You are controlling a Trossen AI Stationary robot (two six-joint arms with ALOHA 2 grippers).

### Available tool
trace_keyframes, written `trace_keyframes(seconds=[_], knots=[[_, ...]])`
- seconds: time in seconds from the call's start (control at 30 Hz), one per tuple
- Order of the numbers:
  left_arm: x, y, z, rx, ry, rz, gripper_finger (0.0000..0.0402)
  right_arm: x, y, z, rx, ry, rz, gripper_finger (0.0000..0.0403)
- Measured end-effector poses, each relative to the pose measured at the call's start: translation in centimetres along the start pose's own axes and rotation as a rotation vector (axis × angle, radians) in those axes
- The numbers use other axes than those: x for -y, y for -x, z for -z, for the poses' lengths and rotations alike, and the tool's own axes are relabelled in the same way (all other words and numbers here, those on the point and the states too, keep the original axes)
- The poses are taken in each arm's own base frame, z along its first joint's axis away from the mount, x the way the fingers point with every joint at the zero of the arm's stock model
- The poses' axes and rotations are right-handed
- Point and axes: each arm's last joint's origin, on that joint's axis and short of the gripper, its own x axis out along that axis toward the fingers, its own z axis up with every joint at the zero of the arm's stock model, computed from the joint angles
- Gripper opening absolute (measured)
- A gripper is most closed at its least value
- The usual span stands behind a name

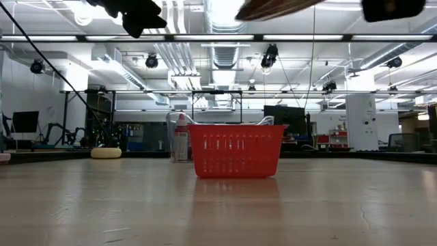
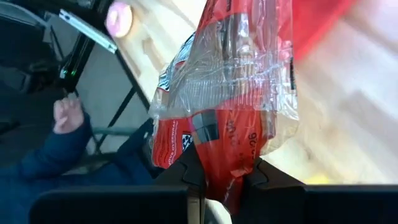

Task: Pick & Place Food Item
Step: Put the red popcorn bag into the yellow bin

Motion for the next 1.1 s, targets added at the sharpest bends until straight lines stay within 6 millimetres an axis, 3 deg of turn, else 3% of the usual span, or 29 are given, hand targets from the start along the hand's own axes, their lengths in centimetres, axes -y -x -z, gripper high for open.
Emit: trace_keyframes(seconds=[0.2, 0.63, 0.9, 1.1], knots=[[0.0, 0.0, 0.0, 0.0, 0.0, 0.003, 0.0202, 0.4, 2.2, 1.6, -0.076, -0.121, 0.013, 0.0029], [0.0, 0.0, 0.0, 0.0, 0.0, 0.002, 0.0202, -0.1, 3.3, 6.7, -0.205, -0.36, 0.038, 0.0029], [0.0, 0.0, 0.0, 0.0, 0.0, 0.002, 0.0202, 0.1, 4.2, 9.3, -0.267, -0.341, 0.059, 0.0029], [0.0, 0.0, 0.0, 0.0, 0.0, 0.003, 0.0202, 1.5, 4.6, 9.9, -0.296, -0.294, 0.204, 0.0029]])
